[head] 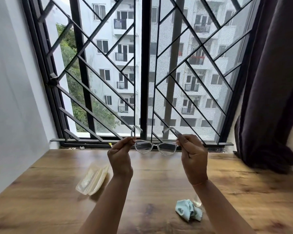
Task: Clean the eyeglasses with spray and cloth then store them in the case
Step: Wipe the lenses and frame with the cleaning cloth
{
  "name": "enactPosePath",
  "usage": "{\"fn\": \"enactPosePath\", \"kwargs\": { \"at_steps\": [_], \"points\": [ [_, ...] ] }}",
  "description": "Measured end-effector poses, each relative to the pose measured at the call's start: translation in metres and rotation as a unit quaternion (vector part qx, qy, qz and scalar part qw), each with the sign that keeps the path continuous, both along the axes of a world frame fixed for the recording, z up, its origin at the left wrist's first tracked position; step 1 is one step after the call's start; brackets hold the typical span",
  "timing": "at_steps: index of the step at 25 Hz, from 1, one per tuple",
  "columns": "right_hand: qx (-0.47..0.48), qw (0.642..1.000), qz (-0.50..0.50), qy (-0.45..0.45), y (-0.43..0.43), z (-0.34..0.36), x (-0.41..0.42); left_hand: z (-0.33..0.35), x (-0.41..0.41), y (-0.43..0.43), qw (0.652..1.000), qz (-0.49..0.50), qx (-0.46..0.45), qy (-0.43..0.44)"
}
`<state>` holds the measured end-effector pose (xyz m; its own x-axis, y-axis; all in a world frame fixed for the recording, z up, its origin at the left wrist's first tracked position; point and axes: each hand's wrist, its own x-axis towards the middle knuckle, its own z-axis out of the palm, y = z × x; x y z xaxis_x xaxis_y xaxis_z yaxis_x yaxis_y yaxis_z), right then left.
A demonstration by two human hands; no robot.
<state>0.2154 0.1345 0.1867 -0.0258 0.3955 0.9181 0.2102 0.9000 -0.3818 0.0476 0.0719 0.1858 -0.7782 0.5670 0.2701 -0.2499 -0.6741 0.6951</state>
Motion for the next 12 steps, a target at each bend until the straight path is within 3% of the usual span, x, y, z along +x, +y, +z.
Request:
{"fn": "enactPosePath", "kwargs": {
  "at_steps": [7, 12],
  "points": [
    [0.056, 0.990, -0.061, -0.116, 0.002, 0.011, 0.004, 0.004, 0.004, 0.000, 1.000, -0.003, 0.002, -0.003],
    [0.052, 0.985, -0.077, -0.145, 0.003, 0.014, 0.004, 0.004, 0.004, 0.004, 1.000, -0.002, -0.011, -0.016]
  ]
}}
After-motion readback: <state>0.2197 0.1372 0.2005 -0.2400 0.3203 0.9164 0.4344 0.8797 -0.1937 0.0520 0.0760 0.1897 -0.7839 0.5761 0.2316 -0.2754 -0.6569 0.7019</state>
